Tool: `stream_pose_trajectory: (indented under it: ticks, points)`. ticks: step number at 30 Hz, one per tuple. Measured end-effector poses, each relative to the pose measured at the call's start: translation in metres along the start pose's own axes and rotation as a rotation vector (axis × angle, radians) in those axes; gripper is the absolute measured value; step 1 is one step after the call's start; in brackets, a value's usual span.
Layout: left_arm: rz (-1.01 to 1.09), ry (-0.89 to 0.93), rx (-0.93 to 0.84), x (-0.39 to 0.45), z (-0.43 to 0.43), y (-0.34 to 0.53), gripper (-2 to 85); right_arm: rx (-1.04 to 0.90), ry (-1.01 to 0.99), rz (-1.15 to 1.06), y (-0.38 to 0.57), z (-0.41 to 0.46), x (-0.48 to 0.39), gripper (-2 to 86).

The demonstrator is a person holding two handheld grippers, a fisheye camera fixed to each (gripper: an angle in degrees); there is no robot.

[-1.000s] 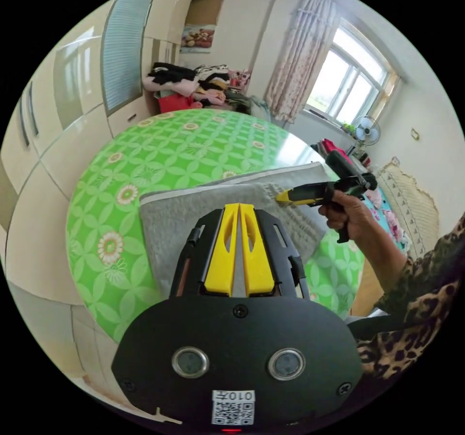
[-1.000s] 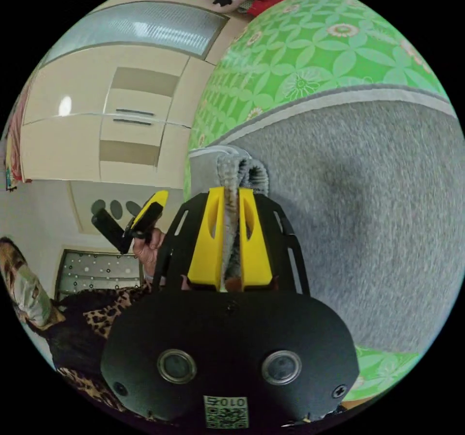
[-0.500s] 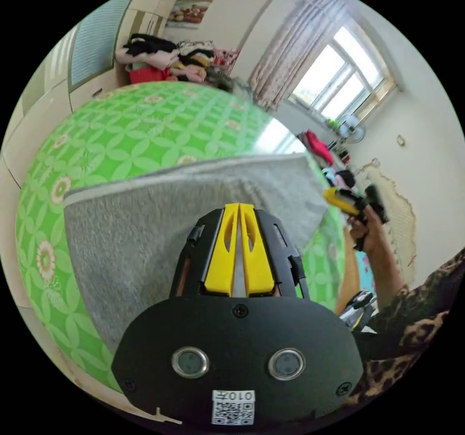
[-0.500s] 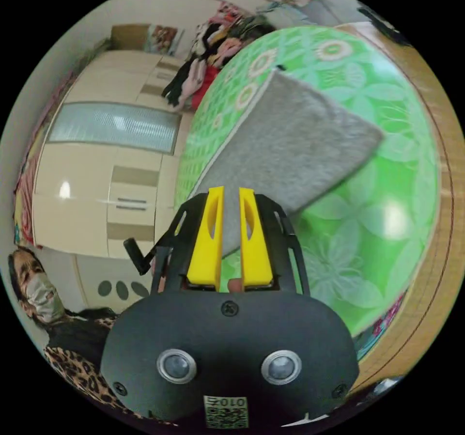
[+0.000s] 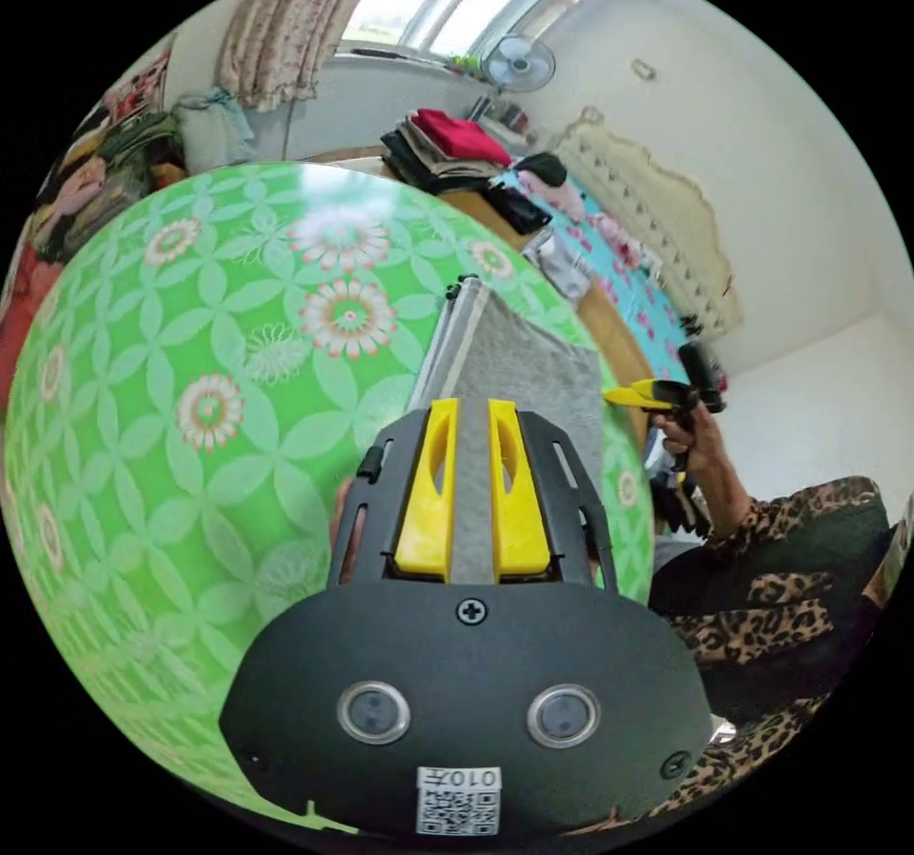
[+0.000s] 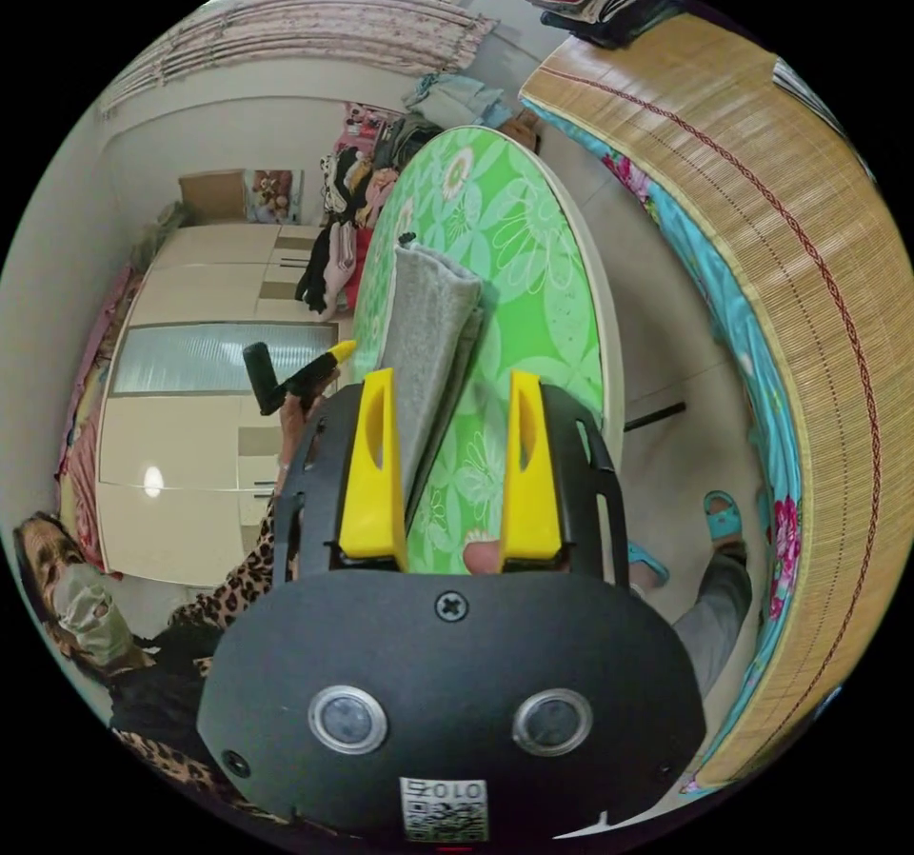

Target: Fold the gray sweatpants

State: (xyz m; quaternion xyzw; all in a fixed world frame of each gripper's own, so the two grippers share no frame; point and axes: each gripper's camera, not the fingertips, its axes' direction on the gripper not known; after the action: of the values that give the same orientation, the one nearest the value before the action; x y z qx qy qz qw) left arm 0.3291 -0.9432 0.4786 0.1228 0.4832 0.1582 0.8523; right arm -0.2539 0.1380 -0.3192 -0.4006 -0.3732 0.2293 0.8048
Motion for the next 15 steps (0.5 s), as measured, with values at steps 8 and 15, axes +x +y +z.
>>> stream_pose_trajectory:
  ticks: [8,15]
  points:
    - [0.119,-0.010,-0.118,-0.001,0.042,-0.075,9.3,0.049,-0.020,-0.055,-0.003,0.005,0.007,11.6]
    - [0.236,-0.082,-0.185,0.009,0.065,-0.105,11.0,0.058,0.033,-0.126,0.000,0.010,-0.006,10.2]
